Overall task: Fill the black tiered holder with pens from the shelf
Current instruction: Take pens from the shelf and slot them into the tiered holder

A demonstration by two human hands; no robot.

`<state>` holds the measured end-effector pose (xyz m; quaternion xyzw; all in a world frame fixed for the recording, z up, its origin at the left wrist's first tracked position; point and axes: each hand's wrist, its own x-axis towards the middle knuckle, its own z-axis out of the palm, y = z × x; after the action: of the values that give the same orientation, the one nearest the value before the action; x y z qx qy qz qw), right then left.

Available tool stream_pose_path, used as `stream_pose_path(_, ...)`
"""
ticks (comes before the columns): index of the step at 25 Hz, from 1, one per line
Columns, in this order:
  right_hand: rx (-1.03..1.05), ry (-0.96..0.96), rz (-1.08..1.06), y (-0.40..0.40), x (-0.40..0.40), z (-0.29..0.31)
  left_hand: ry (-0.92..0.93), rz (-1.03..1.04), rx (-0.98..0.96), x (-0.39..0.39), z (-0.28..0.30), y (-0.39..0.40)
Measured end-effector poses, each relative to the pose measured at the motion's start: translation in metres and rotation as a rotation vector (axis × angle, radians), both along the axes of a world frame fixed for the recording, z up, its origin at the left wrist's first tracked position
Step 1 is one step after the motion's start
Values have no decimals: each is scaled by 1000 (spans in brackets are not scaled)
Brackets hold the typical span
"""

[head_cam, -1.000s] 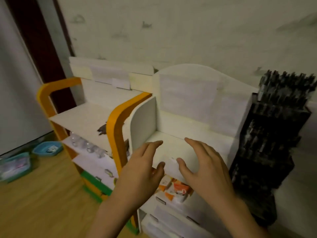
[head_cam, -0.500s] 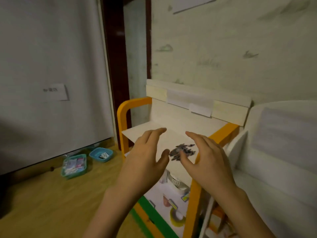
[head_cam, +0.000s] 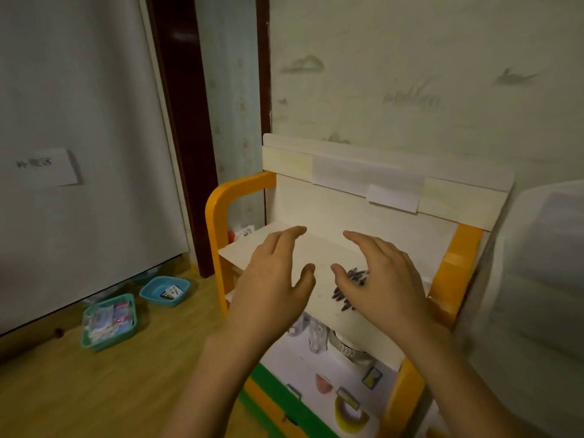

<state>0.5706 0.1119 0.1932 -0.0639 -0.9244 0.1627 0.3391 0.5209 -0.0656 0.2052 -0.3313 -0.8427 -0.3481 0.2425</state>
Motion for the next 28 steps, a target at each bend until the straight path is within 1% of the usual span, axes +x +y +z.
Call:
stream_pose_path(6, -86, 8, -174, 58, -62, -30, -41, -86, -57, -90, -25, 51)
stream_pose_path(9, -151, -65, -264, 89, -93, -50, -78, -155, -113, -140, -37, 87)
stream_pose_path(14, -213, -187, -331, 116, -129, -87, -196, -248, -200, -196, -74, 135)
stream_pose_path(17, -270, -276, -369, 126, -137, -110, -281, -303, -252, -220, -106, 157)
stream_pose_path(20, -309, -295, -429, 131, -140, -132, -369, -352, -315, -235, -137, 181)
stream_pose_path(23, -322, -338, -507, 133, -143, -146, -448, -355, -384, -244, -167, 206)
stream_pose_path(26, -305, -378, -574, 139, -148, -154, -525, -295, -523, -254, -190, 234)
stream_pose_path(28, -316, -386, -610, 142, -149, -155, -531, -263, -651, -259, -200, 250)
